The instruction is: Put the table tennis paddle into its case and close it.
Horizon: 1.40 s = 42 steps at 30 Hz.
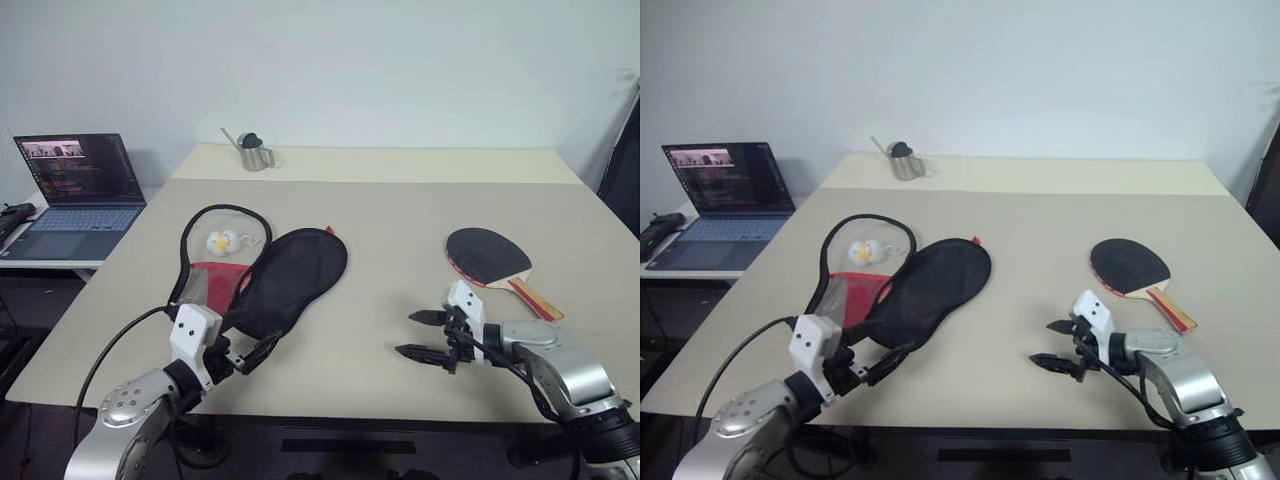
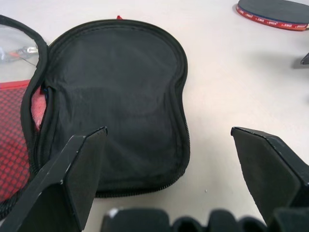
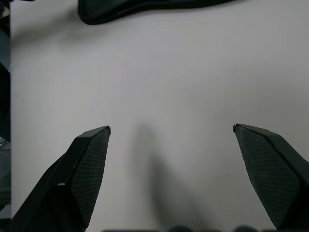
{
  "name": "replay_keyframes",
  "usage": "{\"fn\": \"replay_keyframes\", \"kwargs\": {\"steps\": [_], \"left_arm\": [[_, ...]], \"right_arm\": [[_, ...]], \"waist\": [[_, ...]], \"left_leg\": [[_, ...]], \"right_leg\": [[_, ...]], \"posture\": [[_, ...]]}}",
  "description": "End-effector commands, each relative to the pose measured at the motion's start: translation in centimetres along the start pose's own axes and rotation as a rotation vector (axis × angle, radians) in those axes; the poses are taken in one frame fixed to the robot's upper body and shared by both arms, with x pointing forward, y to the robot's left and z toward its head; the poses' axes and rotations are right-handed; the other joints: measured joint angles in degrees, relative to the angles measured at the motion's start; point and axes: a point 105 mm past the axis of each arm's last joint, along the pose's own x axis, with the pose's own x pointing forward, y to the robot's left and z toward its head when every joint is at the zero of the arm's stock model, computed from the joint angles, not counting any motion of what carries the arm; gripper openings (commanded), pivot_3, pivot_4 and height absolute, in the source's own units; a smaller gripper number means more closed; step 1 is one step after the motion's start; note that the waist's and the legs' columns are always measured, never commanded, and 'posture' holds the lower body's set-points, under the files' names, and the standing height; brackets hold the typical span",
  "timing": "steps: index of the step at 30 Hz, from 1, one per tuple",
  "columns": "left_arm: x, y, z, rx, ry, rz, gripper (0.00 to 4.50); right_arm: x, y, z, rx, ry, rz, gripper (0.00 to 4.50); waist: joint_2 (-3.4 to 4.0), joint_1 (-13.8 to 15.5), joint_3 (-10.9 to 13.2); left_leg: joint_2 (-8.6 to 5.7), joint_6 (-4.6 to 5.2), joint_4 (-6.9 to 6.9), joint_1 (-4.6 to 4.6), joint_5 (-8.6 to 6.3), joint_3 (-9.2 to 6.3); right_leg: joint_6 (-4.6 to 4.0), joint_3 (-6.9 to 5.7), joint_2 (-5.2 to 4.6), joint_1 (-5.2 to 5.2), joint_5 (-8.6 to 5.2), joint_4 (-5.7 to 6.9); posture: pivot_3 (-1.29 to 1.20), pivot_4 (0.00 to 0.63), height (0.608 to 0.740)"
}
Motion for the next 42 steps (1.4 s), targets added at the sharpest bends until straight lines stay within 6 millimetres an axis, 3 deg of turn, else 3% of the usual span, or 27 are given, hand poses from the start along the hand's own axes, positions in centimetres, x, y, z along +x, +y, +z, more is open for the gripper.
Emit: {"fn": "replay_keyframes", "kwargs": {"steps": [1,9,22,32,42], "left_arm": [[-0.6,-0.1,1.5,0.035,-0.04,-0.007,4.49],[-0.2,0.5,2.7,0.067,-0.05,-0.024,4.49],[-1.5,3.5,3.0,0.105,-0.013,-0.026,4.49],[-2.3,5.5,4.7,0.058,-0.031,-0.087,4.49],[-2.0,6.6,5.1,0.044,-0.024,-0.116,4.49]], "right_arm": [[0.7,0.9,1.6,-0.025,-0.051,0.027,4.46],[1.6,-0.3,3.6,-0.005,-0.116,-0.045,4.46],[6.2,-1.2,6.5,0.025,-0.188,-0.144,4.46],[9.7,-1.3,7.0,0.33,-0.099,-0.142,4.46],[13.9,-0.6,7.4,0.42,-0.032,-0.157,4.46]], "waist": [[0.0,0.04,0.0],[0.02,0.03,0.01],[0.04,-0.23,0.03],[0.07,-1.34,0.04],[0.06,-2.18,0.03]], "left_leg": [[0.0,0.0,0.0,0.01,0.0,0.0],[-0.01,0.0,-0.01,0.0,0.0,-0.05],[0.0,-0.22,-0.03,0.0,0.08,-0.03],[0.01,-0.23,-0.05,-0.05,0.09,0.04],[0.02,-0.24,-0.14,-0.05,0.09,0.64]], "right_leg": [[0.0,0.0,0.01,0.0,0.0,0.0],[0.0,-0.03,0.02,-0.01,0.0,0.01],[-0.03,0.04,0.06,-0.13,-0.01,0.07],[-0.05,0.28,0.06,-0.35,0.0,0.25],[-0.05,1.08,0.11,-0.82,0.0,0.45]], "posture": [[0.0,0.15,0.74],[0.0,0.15,0.74],[0.0,0.15,0.74],[0.0,0.15,0.74],[0.0,0.15,0.74]]}}
